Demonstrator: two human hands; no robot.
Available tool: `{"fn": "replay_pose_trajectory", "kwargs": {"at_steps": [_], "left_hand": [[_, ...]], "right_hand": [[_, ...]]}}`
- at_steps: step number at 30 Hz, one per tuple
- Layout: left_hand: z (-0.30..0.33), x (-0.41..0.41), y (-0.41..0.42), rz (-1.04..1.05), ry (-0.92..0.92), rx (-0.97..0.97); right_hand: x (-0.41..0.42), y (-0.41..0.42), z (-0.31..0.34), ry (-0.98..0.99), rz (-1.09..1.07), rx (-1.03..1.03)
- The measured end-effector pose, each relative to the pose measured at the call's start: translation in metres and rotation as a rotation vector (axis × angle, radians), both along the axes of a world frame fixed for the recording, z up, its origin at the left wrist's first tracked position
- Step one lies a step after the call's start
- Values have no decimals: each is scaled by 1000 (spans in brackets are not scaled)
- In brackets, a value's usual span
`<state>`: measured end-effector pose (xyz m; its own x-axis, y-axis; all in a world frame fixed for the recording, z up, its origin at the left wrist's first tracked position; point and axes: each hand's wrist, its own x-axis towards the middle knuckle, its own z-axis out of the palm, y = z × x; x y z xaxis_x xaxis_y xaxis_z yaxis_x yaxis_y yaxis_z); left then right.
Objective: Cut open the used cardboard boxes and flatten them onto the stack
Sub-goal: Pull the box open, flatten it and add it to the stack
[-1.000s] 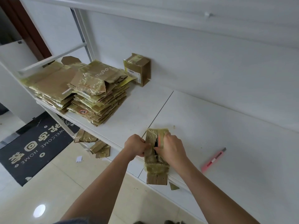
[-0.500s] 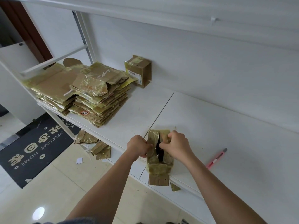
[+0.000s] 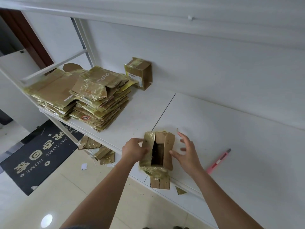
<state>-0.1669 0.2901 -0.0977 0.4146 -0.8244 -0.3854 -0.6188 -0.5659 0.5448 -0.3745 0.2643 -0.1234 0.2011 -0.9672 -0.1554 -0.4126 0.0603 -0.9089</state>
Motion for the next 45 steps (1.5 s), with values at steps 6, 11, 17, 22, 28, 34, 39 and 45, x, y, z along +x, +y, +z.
{"fn": "replay_pose_trajectory", "kwargs": {"at_steps": [6,11,17,22,28,34,39,45], "left_hand": [[2,-22,1,-100,-172,-103],[6,-50,-8,-226,-350,13],[10,-58,-14,-237,-360,29],[15,-32,-10,-241,-89,29],[21,-25,-7,-296,-30,54],[24,-25,-6,-291,-15,27],[27,-35,-15,-345,-109,-34],[29,-58,-36,-387,-146,-176]], "right_hand": [[4,-2,5,156,170,-288],[-7,-3,3,104,116,-189],[-10,0,1,36,76,-153],[-12,0,-2,2,62,-131],[-15,1,-4,-48,46,-104],[-17,6,-6,-29,40,-115],[-18,12,-5,191,37,-254],[-44,6,-4,141,56,-442]]}}
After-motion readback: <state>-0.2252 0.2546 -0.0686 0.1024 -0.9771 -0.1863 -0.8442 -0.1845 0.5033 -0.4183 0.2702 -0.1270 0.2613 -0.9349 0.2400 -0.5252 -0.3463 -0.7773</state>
